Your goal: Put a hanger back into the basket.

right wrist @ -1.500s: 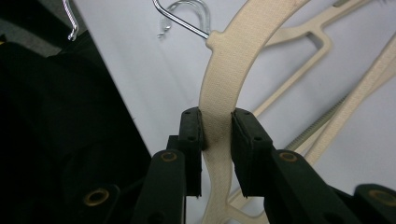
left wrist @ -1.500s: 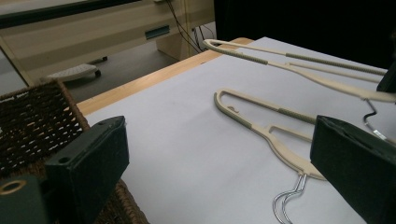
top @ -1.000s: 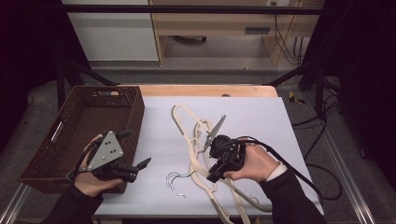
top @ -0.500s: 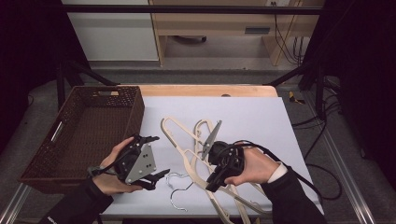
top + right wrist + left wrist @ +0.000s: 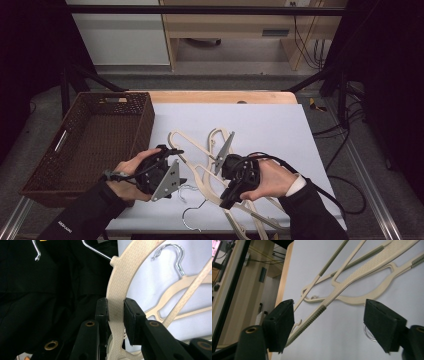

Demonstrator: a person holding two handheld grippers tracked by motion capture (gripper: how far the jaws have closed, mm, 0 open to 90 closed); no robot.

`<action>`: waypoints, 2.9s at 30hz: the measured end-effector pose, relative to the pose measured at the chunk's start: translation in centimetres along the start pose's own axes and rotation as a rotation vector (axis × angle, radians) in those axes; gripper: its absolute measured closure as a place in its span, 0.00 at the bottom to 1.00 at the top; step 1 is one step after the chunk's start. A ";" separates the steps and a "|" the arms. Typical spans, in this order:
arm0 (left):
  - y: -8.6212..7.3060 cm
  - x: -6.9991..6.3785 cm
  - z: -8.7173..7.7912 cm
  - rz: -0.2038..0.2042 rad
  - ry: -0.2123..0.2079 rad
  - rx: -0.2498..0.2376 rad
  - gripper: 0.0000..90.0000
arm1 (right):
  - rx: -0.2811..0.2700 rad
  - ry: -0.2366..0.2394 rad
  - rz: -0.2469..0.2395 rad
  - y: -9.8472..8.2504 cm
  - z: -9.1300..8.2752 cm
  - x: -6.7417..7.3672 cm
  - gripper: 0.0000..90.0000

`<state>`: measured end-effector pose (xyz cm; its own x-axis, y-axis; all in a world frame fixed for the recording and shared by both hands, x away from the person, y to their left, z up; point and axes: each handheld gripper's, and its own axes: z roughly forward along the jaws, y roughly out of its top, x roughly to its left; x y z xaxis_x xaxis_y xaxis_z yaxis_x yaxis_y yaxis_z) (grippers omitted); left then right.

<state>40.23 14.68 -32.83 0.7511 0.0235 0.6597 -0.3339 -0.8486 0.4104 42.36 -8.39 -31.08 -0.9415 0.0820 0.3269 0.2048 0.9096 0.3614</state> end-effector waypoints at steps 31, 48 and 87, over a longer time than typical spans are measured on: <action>0.3 -1.7 2.7 0.401 0.034 0.058 0.89 | 0.037 0.054 -0.039 0.1 0.7 0.2 0.83; 0.3 -2.4 2.3 0.426 0.021 0.091 0.95 | 0.031 0.069 -0.046 0.0 0.5 0.1 0.82; 0.9 0.0 1.3 -0.010 -0.088 0.175 0.95 | -0.594 -0.577 0.255 -9.4 -5.8 -2.9 0.27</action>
<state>40.65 13.17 -33.32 0.8031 -0.0073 0.5957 -0.2281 -0.9275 0.2962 44.75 -19.55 -30.37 -0.8033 0.5951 0.0244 0.3829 0.4846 0.7865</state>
